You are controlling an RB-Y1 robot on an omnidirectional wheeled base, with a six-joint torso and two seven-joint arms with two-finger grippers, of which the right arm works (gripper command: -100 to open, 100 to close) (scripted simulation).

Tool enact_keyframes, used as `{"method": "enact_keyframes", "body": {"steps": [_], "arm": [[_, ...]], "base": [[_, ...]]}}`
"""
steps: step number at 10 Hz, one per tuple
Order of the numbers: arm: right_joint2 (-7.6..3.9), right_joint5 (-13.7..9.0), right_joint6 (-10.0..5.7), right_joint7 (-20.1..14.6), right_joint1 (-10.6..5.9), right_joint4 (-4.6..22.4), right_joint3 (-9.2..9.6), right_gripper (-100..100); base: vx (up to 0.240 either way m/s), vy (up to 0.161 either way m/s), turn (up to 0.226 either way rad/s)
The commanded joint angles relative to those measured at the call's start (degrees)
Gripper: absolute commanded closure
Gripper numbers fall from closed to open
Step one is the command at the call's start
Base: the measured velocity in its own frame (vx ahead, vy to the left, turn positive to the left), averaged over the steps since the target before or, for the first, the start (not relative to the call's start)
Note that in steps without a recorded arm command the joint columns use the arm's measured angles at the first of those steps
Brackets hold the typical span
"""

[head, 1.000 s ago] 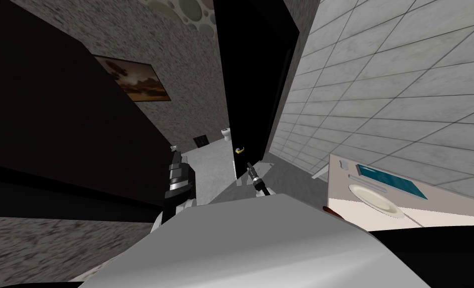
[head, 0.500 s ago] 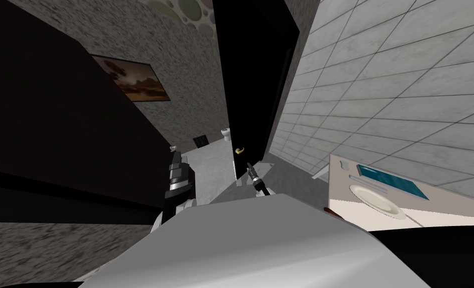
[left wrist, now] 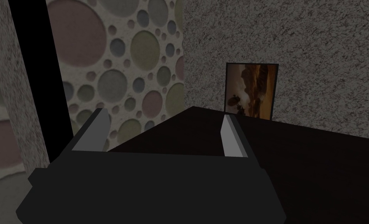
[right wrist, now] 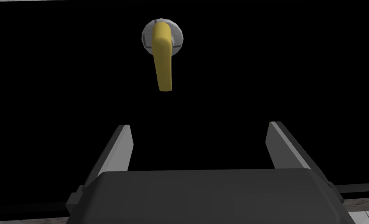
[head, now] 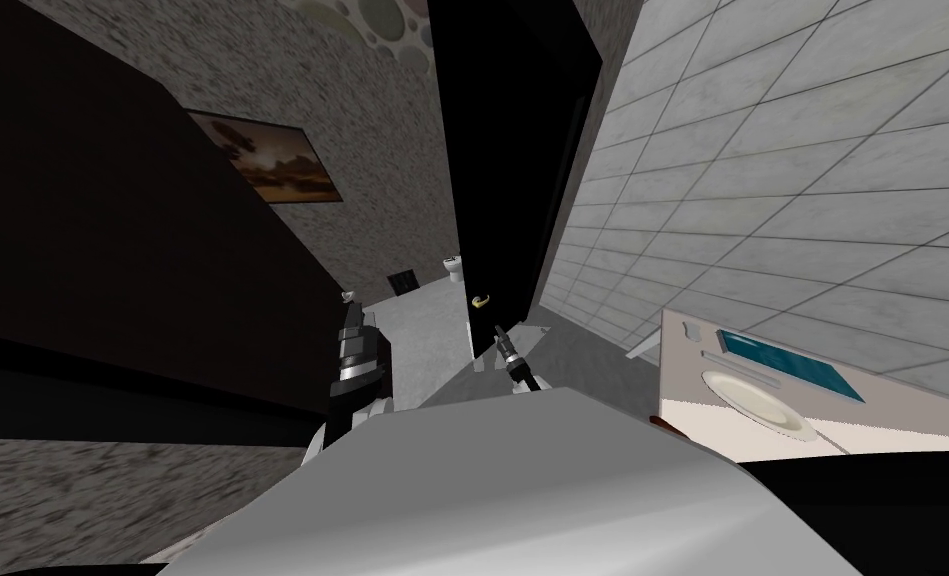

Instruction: Push the door open

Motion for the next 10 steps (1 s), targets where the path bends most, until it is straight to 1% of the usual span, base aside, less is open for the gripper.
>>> {"method": "enact_keyframes", "body": {"steps": [1,2,3,10], "arm": [[0.00,0.00,0.00,0.00,0.00,0.00,0.00,-100],[-0.08,0.32,-0.02,-0.42,-0.05,0.43,0.73,-100],[-0.11,0.44,-0.03,-0.58,-0.07,0.60,1.01,-100],[-0.11,0.44,-0.03,-0.58,-0.07,0.60,1.01,-100]], "base": [[0.004,-0.004,-0.012],[0.025,-0.023,-0.075],[0.056,-0.016,-0.047],[0.018,-0.003,0.005]]}}
